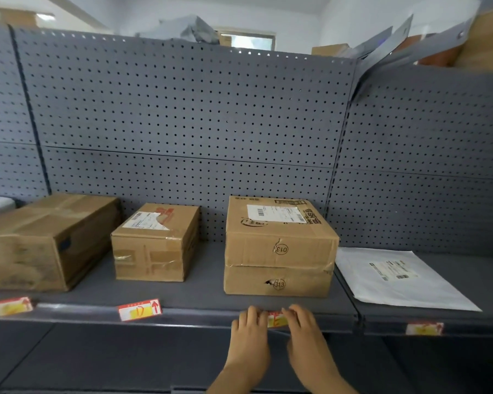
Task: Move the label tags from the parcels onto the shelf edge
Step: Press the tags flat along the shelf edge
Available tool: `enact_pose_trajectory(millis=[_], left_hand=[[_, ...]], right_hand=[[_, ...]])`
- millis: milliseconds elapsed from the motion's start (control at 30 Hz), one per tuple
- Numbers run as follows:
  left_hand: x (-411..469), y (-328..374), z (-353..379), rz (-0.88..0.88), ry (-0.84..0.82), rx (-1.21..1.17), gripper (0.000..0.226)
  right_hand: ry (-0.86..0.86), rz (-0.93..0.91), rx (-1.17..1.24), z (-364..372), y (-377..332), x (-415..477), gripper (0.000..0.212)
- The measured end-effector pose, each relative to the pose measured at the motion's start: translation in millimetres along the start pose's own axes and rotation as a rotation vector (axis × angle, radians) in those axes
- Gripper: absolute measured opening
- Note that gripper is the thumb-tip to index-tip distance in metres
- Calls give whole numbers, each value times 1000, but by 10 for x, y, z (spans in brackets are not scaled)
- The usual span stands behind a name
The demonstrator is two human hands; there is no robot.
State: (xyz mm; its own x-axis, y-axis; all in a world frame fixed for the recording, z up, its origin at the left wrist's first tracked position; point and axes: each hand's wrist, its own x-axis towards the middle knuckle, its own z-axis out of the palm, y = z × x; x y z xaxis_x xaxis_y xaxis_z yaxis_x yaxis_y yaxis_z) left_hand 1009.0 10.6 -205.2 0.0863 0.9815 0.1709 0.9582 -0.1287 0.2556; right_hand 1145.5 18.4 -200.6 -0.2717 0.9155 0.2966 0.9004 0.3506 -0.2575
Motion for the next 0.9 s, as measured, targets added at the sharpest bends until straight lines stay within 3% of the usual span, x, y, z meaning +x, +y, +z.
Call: enact_pose_trajectory(millis=[300, 667, 900], left_hand=[[72, 22, -63, 16, 1, 61, 45], [128, 68, -84, 67, 6, 92, 41], [137, 63, -54, 104, -5, 103, 42]], right_hand=[[-63, -5, -183, 262, 115, -23, 97], [2, -81, -243, 231, 211, -20, 89], [31, -38, -226, 307, 211, -30, 87]])
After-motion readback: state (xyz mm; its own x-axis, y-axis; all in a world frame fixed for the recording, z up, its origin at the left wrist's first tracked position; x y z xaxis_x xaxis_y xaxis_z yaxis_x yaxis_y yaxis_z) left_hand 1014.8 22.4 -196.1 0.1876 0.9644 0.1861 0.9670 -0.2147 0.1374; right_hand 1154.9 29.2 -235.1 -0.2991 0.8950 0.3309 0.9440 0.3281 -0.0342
